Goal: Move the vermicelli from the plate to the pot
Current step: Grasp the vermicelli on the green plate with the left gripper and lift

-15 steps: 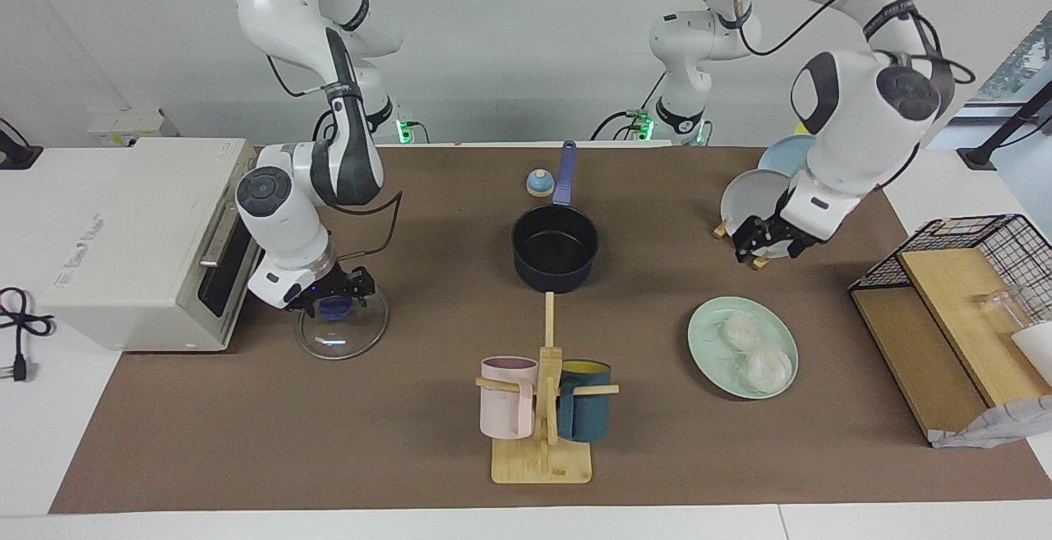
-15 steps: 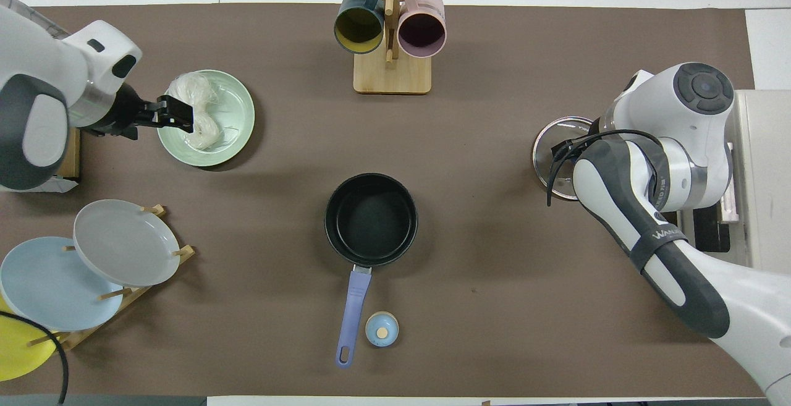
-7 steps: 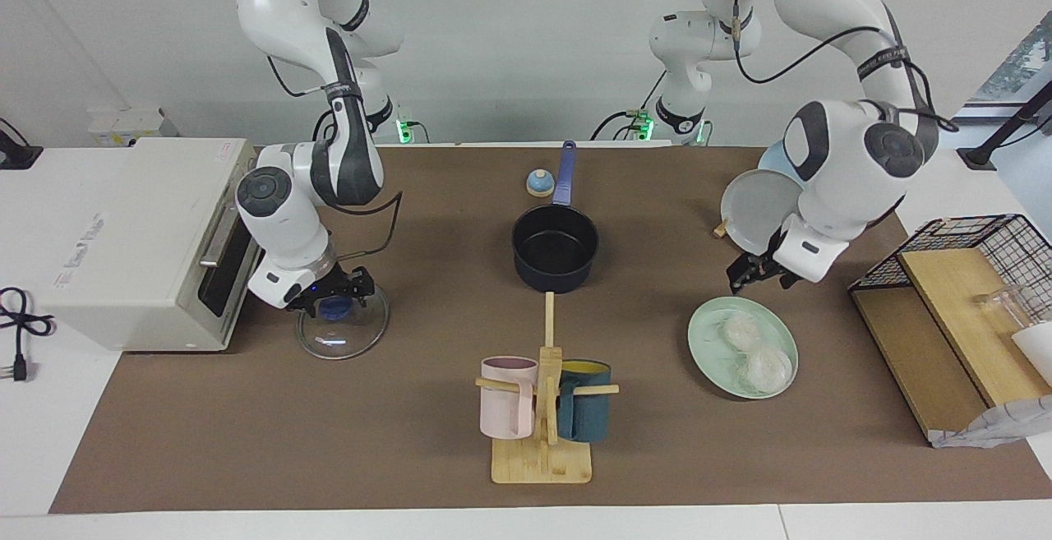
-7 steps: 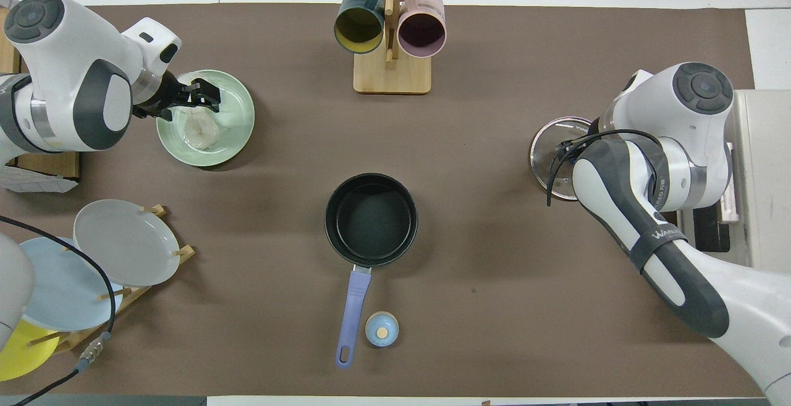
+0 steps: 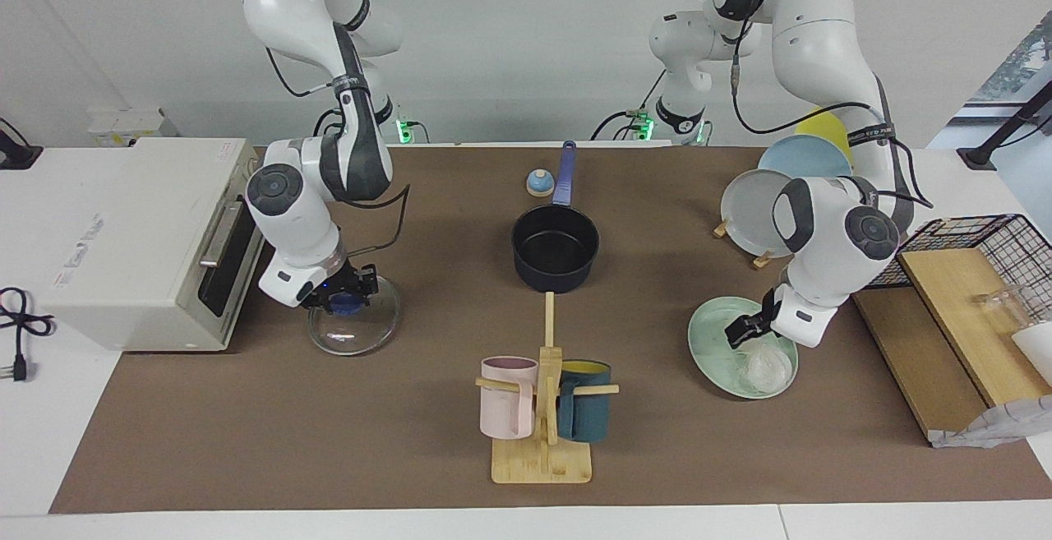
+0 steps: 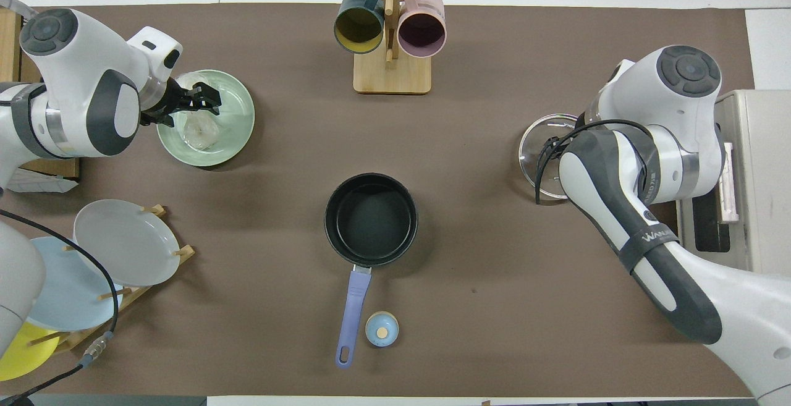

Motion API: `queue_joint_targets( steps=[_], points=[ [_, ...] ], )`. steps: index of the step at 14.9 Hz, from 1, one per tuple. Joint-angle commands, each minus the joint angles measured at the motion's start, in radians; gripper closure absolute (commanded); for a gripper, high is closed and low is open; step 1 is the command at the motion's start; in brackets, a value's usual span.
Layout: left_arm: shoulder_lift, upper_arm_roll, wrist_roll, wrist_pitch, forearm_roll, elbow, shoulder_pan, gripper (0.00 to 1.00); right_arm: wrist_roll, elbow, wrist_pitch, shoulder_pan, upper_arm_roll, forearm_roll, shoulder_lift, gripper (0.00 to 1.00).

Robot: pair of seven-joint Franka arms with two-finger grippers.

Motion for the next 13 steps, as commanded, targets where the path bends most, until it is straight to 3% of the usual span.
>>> queue_joint_targets(
  steps=[1,2,4,10,13],
  points=[
    [-0.007,0.009,-0.034,0.057,0.031,-0.038,-0.008,0.12,0.039,0.085,-0.087,0.027,0.004,0.017,0.001,0.67],
    [-0.007,0.009,-0.032,0.060,0.031,-0.036,-0.006,0.35,0.048,0.098,-0.096,0.039,0.004,0.018,0.001,0.68],
    [-0.007,0.009,-0.027,0.057,0.035,-0.026,-0.006,1.00,0.053,0.119,-0.122,0.054,0.004,0.020,-0.001,0.73],
    [-0.033,-0.002,-0.018,0.025,0.034,0.017,-0.005,1.00,0.076,0.145,-0.151,0.068,0.004,0.018,-0.001,0.74],
    [-0.143,-0.028,-0.035,-0.161,-0.058,0.081,-0.025,1.00,0.076,0.147,-0.154,0.070,0.004,0.020,-0.001,0.74]
  ],
)
